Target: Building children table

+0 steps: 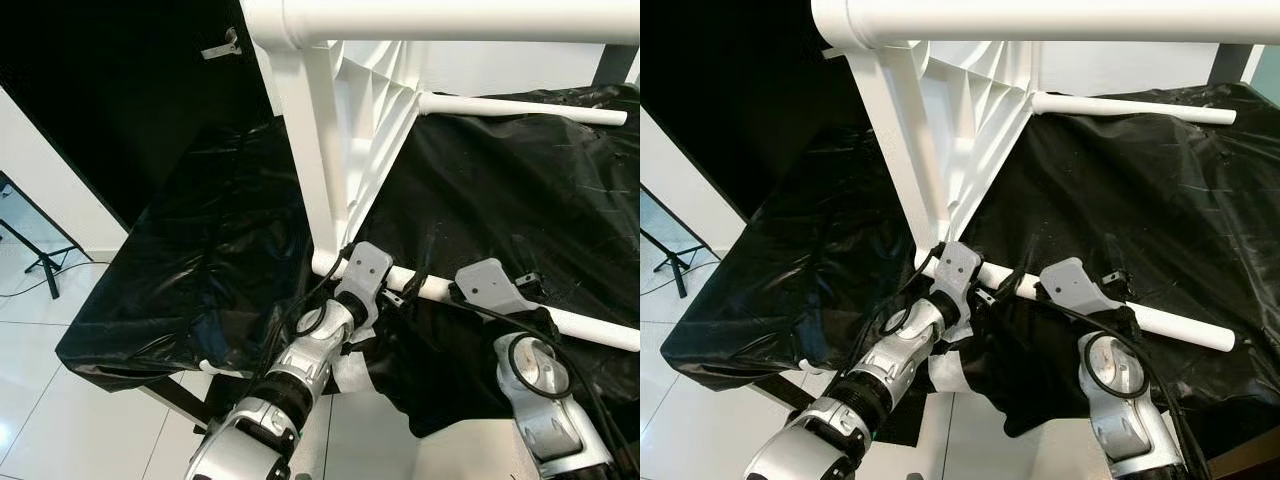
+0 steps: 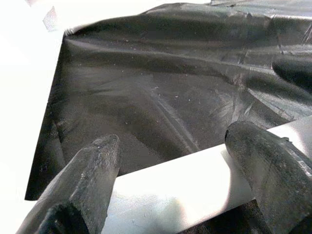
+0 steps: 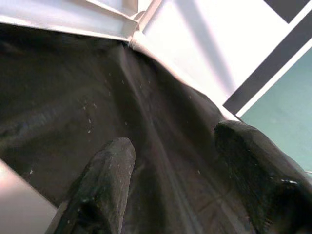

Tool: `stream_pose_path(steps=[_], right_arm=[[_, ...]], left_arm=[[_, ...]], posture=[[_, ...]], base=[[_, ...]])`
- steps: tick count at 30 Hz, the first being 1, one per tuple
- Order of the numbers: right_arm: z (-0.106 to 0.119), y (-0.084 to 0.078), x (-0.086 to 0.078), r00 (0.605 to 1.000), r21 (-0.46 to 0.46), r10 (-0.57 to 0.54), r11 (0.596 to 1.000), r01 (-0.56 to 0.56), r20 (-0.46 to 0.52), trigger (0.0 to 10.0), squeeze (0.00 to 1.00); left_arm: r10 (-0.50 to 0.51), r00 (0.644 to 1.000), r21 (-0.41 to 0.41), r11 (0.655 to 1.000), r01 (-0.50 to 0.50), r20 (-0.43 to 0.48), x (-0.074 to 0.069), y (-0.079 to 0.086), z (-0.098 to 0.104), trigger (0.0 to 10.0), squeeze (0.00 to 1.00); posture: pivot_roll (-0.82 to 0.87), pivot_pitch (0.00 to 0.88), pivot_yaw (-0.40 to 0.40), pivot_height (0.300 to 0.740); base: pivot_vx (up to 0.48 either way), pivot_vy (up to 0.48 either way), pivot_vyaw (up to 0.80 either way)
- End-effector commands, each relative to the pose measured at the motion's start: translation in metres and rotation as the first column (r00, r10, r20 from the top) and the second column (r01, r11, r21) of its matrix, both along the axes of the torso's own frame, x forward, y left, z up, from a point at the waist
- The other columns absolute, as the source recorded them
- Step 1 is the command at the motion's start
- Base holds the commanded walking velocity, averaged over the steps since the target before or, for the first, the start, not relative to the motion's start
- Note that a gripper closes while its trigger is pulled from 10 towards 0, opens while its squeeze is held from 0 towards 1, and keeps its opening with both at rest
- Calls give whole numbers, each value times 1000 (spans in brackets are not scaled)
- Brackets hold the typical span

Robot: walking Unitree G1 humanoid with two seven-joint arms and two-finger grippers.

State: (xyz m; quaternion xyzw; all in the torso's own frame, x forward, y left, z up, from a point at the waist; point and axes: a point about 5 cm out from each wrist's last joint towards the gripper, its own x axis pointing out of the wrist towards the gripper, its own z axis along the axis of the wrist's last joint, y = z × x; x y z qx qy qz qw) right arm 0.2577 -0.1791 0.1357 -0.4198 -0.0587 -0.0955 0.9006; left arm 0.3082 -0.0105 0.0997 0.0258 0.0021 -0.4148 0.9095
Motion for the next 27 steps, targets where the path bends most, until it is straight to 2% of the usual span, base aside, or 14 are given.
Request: stream_pose_path(steps=[1, 5, 7, 11, 13, 14, 18, 20, 24, 25, 26, 27], right_arm=[[-1, 4, 3, 1000, 36, 1, 999, -1, -19, 10000, 0], [0, 2, 3, 1000, 44, -8, 999, 9, -19, 10000, 0], [1, 0, 4, 1000, 33, -9, 999, 10, -24, 10000, 0], [7, -2, 3, 1000, -36, -10, 999, 11, 6, 10000, 0], [13, -1, 3, 998, -104, -13, 994, 19, 62, 10000, 0], [13, -1, 3, 998, -104, -13, 994, 19, 62, 10000, 0], [15, 8, 1, 993, -168, 22, 986, -2, 116, 10000, 0], [15, 8, 1, 993, -168, 22, 986, -2, 116, 10000, 0], [20, 16, -1, 986, -227, 82, 973, -48, 145, 10000, 0], [27, 20, -1, 976, -284, 124, 956, -70, 177, 10000, 0], [27, 20, -1, 976, -284, 124, 956, -70, 177, 10000, 0], [33, 26, -2, 964, -338, 165, 937, -87, 211, 10000, 0]], left_arm=[[-80, 988, 145, 985, 99, -130, -10, 0, -29, 10000, 0], [-103, 983, 181, 975, 130, -153, -13, 0, -33, 10000, 0], [-99, 976, 199, 970, 138, -196, -15, 6, -39, 10000, 0], [-87, 967, 190, 972, 135, -240, -17, 16, -45, 10000, 0], [-78, 960, 161, 979, 125, -267, -19, 23, -49, 10000, 0], [-78, 960, 161, 979, 125, -267, -19, 23, -49, 10000, 0], [-71, 952, 54, 994, 91, -298, -23, 27, -49, 10000, 0], [-71, 952, 54, 994, 91, -298, -23, 27, -49, 10000, 0], [-30, 929, 93, 993, 69, -369, -28, 34, -61, 10000, 0], [-18, 925, 108, 992, 64, -378, -29, 36, -63, 10000, 0], [-18, 925, 108, 992, 64, -378, -29, 36, -63, 10000, 0], [-11, 925, 104, 993, 55, -379, -30, 38, -64, 10000, 0]], posture=[[23, 0, 132, 740], [21, 0, 133, 740], [20, 0, 133, 740], [19, 0, 132, 740], [21, 0, 132, 740], [21, 0, 132, 740], [29, 0, 126, 740], [29, 0, 126, 740], [32, 0, 121, 740], [34, 0, 119, 740], [34, 0, 119, 740], [33, 0, 118, 740]], base=[[0, 0, 0], [0, 0, 0], [0, 0, 0], [0, 0, 0], [0, 0, 0], [0, 0, 0], [0, 0, 0], [0, 0, 0], [0, 0, 0], [0, 0, 0], [0, 0, 0], [0, 0, 0]])
